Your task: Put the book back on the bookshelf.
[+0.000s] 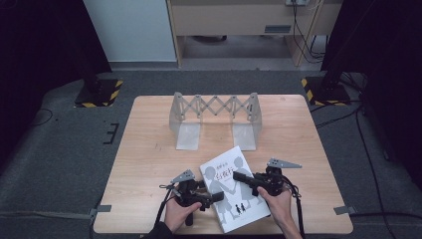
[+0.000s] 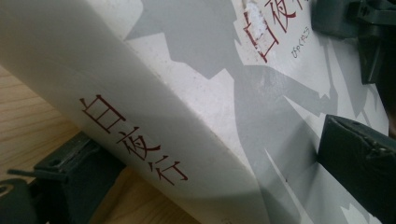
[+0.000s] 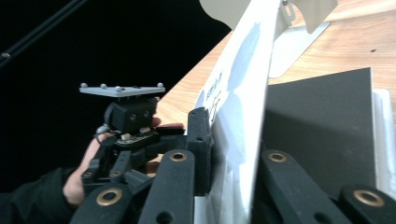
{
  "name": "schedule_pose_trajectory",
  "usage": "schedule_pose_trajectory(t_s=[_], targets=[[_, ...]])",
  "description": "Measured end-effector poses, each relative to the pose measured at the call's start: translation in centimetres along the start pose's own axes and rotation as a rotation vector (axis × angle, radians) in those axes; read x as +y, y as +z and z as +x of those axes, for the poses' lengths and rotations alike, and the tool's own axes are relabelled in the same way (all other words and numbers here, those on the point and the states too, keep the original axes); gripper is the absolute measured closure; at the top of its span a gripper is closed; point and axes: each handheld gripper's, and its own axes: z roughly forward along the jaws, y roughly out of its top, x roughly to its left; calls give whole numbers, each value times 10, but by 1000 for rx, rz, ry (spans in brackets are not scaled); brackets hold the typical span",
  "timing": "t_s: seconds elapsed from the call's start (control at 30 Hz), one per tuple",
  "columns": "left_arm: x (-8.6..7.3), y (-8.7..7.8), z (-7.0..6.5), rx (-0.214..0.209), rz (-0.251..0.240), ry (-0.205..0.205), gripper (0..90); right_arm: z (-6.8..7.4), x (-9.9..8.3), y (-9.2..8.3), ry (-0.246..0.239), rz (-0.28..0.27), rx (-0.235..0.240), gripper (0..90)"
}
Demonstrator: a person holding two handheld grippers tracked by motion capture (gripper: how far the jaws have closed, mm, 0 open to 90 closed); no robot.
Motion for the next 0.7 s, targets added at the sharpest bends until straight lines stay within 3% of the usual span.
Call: schedule_pose_trajectory(t_s=[0.1,0.3,0.43,0.53,0.57,0.7], targets=[[0,1,0,5,24,-9,18,-3,-5,3,-47,13,-50,732],[-1,3,1,12,60,-32,24,-6,-7,5,-95,58,-83,647],[0,6,3,12,94,-63,28,-7,-9,6,-136,80,-137,561],[0,6,3,12,98,-64,32,-8,-10,7,-161,86,-170,511],[0,6,3,14,99,-63,34,-7,-9,7,-179,92,-193,450],[0,7,2,24,103,-55,41,-8,-9,7,-210,110,-235,396]])
